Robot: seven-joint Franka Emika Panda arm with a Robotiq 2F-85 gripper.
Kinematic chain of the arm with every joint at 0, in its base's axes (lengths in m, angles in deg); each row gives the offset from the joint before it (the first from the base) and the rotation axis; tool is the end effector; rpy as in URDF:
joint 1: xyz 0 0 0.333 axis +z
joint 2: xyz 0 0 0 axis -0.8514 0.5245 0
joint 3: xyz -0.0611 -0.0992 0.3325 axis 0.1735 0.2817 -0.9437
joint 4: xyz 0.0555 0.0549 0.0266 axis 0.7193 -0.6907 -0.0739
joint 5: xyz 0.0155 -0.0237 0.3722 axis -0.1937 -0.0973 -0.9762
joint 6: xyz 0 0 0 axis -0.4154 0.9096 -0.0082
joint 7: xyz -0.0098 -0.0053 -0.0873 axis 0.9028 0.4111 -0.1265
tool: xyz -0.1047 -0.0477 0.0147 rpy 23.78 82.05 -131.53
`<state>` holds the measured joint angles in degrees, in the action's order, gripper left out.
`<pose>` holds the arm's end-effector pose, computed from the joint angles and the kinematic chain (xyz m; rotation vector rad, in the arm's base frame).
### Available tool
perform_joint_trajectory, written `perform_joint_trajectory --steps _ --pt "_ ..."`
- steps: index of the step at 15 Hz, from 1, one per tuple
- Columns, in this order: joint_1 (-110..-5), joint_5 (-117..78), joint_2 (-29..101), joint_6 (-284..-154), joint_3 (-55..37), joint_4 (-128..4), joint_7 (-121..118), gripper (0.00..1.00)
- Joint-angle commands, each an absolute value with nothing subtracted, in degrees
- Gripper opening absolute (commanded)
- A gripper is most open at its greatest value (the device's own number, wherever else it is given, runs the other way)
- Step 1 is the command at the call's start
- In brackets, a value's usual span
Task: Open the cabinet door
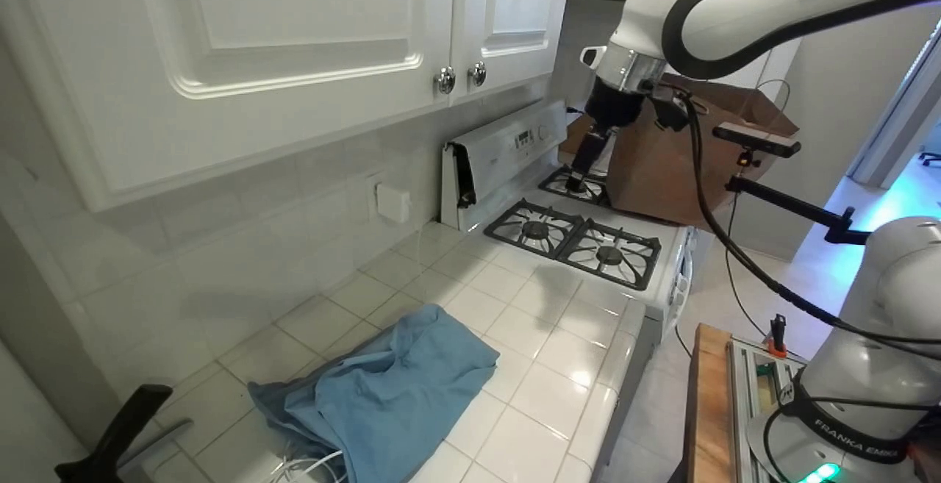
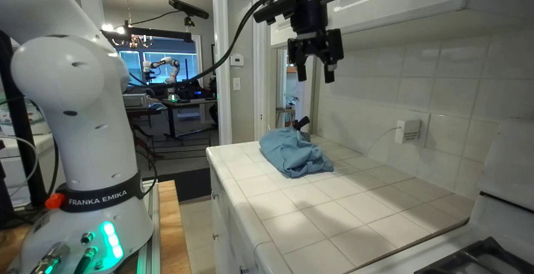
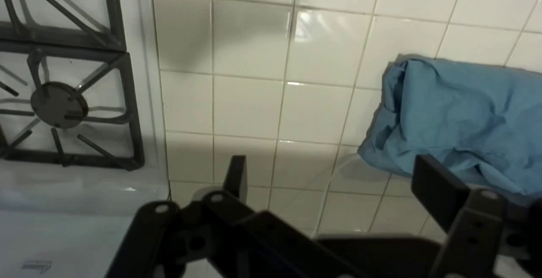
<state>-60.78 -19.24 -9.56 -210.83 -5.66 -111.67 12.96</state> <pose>0.3743 -0.0713 0.5165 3.1036 0.0676 0.3387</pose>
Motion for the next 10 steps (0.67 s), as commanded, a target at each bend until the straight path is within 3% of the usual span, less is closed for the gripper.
perform_joint_trajectory --steps 1,10 --pt "-60.15 -20.35 -4.68 -205.40 -8.60 -101.42 8.41 1.00" --pt "-58.22 -23.03 -10.52 -201.30 -12.88 -99.14 1.77 1.00"
